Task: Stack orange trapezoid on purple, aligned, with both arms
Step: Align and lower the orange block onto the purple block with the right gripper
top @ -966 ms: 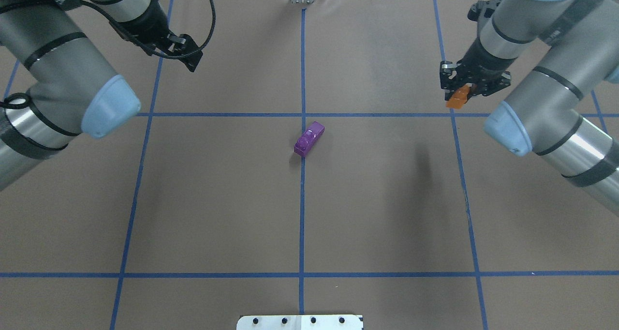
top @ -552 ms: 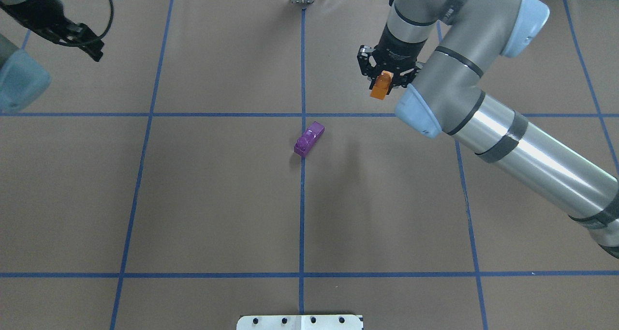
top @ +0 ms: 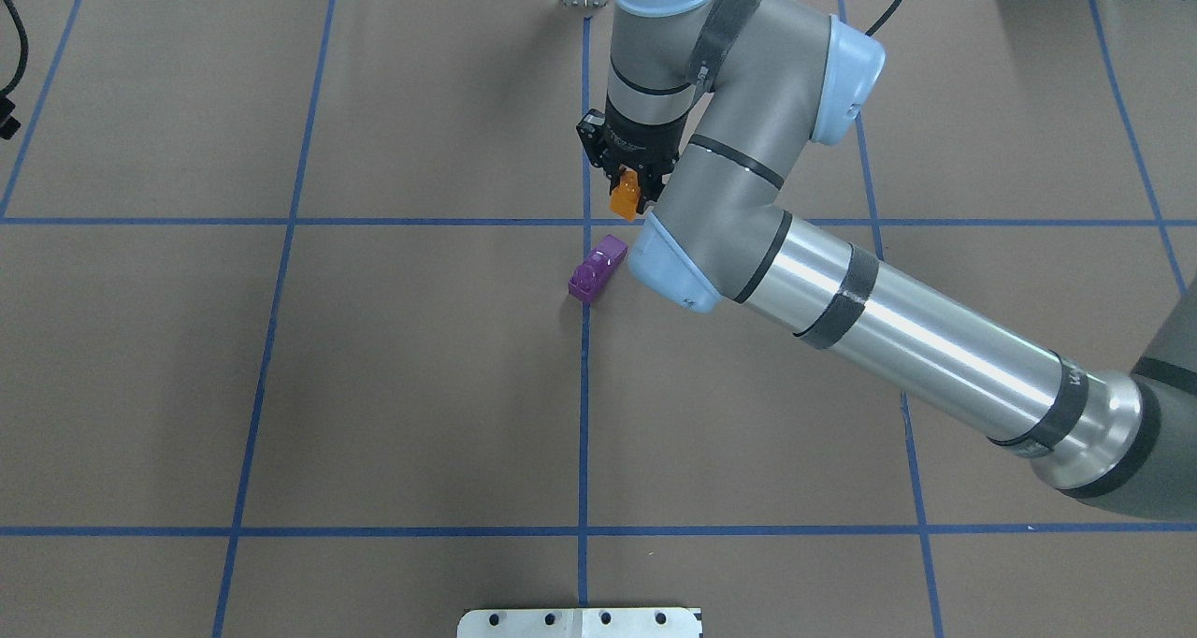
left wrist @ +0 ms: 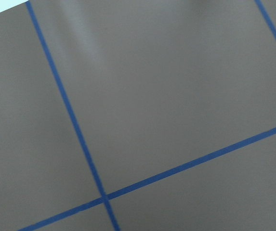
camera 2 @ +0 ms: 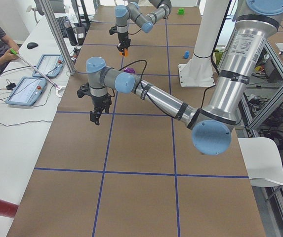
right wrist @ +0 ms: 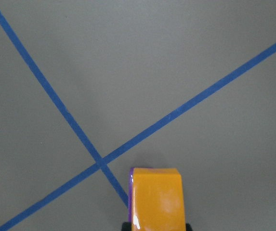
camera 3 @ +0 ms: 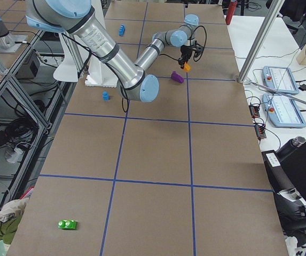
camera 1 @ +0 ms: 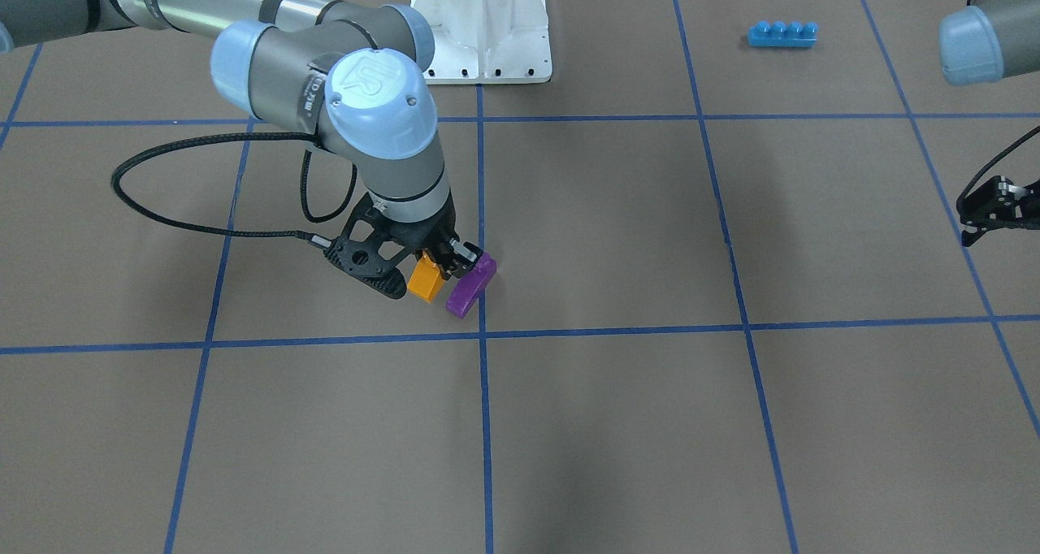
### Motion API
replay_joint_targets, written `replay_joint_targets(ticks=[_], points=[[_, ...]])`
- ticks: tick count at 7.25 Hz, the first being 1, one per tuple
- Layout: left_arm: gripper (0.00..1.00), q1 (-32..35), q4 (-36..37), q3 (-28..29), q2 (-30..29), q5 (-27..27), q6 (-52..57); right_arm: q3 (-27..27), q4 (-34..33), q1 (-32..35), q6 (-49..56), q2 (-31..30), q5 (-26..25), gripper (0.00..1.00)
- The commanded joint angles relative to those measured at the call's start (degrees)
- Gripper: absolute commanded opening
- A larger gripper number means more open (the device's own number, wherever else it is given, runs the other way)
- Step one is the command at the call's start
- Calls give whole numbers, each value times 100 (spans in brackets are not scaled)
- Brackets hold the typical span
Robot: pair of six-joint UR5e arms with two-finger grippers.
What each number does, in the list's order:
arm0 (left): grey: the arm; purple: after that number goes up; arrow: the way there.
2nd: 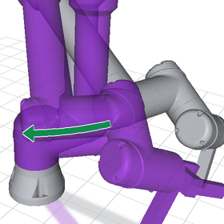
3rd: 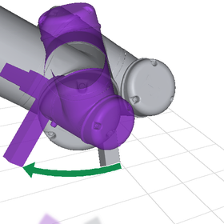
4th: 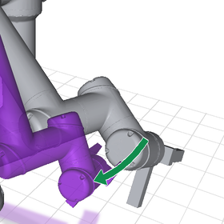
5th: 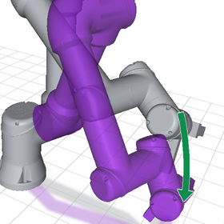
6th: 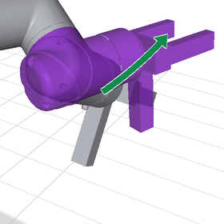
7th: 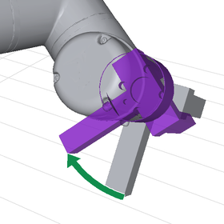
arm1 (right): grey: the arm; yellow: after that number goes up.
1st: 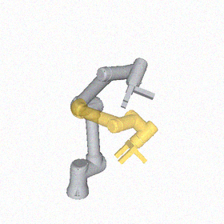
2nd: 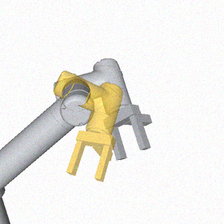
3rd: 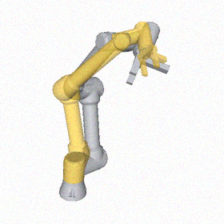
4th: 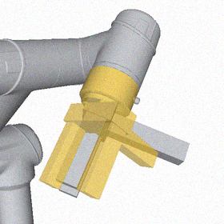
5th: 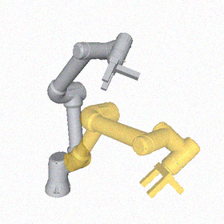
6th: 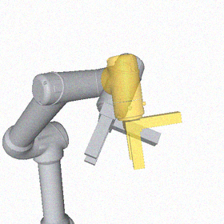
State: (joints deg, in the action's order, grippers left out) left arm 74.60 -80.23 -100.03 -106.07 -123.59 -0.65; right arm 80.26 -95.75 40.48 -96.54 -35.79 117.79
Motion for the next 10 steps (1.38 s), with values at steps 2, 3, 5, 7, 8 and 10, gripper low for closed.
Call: replay_joint_targets(ticks=[2,3,5,7,8,10], points=[[100,37,-19,45,95,-7,47,-871,591,-408,-1365,503,-230,0],[100,37,-19,45,95,2,47,-872,592,-461,-1385,494,-265,0],[100,28,-19,45,95,2,39,-872,592,-488,-1386,433,-327,0],[100,19,-19,45,95,-7,38,-872,566,-549,-1394,415,-327,0],[100,19,-19,45,95,2,38,-863,566,-593,-1394,319,-327,0],[100,19,-19,36,95,-7,38,-810,549,-585,-1394,292,-310,0]])
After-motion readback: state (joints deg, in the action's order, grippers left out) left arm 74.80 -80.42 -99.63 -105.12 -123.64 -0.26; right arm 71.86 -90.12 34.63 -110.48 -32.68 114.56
